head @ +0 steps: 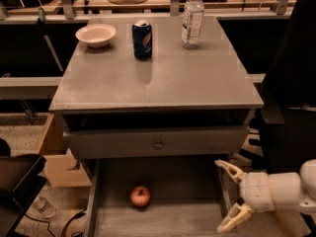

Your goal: Pick apple from middle drawer and place on counter

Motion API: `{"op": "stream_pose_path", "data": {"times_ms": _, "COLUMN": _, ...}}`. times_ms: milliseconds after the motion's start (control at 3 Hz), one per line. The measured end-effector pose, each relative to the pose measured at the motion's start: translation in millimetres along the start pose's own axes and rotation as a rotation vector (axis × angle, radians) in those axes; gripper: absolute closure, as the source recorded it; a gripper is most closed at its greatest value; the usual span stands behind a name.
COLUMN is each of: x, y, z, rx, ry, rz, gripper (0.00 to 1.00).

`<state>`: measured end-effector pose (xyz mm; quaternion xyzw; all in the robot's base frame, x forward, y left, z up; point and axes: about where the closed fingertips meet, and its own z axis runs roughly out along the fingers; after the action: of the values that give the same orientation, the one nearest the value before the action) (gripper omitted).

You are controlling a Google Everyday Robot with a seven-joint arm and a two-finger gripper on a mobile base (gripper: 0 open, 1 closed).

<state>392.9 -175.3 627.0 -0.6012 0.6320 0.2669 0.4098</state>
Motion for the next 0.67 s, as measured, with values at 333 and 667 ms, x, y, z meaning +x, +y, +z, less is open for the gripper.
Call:
{"op": "stream_pose_path", "data": {"times_ms": 333, "x": 33.0, "y": -5.6, "z": 53.9, "rx": -0.05, "ry": 0.011, "rz": 0.044, "gripper": 0.0}}
{"op": "stream_pose_path", "data": {"times_ms": 667, "x": 58.5, "y": -8.5, "z": 100.0, "rx": -0.078, "ry": -0.02, "rz": 0.091, "gripper": 0.0}}
